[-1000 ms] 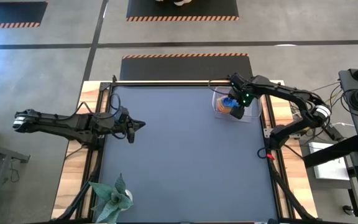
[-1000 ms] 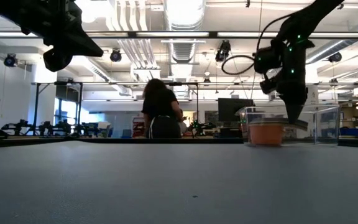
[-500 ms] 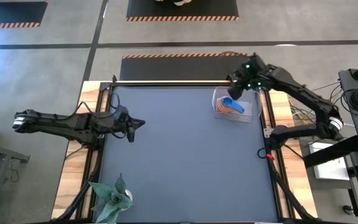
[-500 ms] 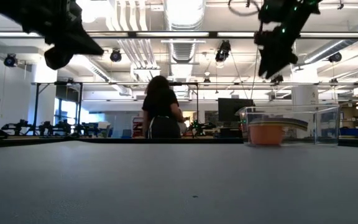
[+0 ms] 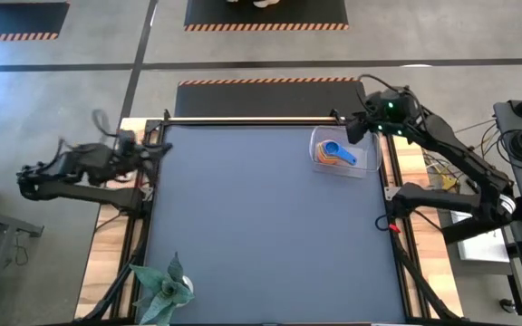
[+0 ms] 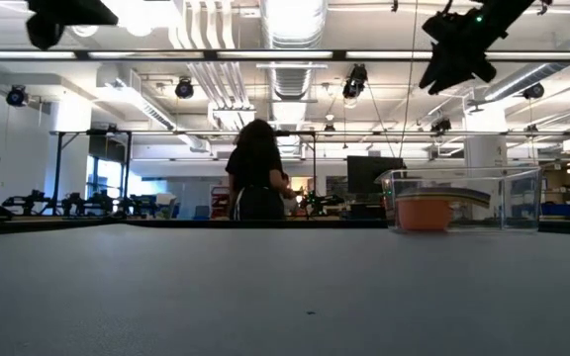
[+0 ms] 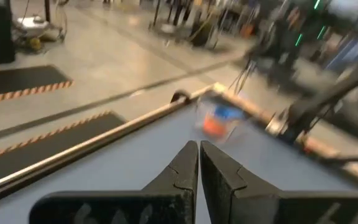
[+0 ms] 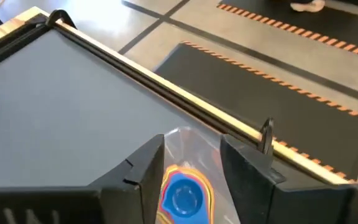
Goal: Nest measuring cups in basket
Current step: Return to Home Position
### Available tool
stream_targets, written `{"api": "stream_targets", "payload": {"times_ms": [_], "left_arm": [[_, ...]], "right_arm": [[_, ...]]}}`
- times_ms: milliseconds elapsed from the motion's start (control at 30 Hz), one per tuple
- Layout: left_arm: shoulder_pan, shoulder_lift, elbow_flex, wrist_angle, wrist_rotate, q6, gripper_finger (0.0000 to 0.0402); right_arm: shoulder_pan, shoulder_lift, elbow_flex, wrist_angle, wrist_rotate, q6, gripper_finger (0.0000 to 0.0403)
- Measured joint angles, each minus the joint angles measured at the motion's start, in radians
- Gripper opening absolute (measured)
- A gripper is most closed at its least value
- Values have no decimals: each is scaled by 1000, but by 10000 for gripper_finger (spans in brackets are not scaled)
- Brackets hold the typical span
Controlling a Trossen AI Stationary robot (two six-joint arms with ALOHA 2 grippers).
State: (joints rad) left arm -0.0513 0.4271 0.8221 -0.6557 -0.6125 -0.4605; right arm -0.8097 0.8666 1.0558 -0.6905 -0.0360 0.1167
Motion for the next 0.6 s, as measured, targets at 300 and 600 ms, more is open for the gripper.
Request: {"api": "stream_targets", "payload": {"times_ms": [300,600], "left_arm": [[0,-307,-68,12,23,-33,0],[0,-418,-100,5,35,41,0]], "right_arm": [[0,-212,-139,38,2,76,78],[0,-459,-217,38,56,131,16]]}}
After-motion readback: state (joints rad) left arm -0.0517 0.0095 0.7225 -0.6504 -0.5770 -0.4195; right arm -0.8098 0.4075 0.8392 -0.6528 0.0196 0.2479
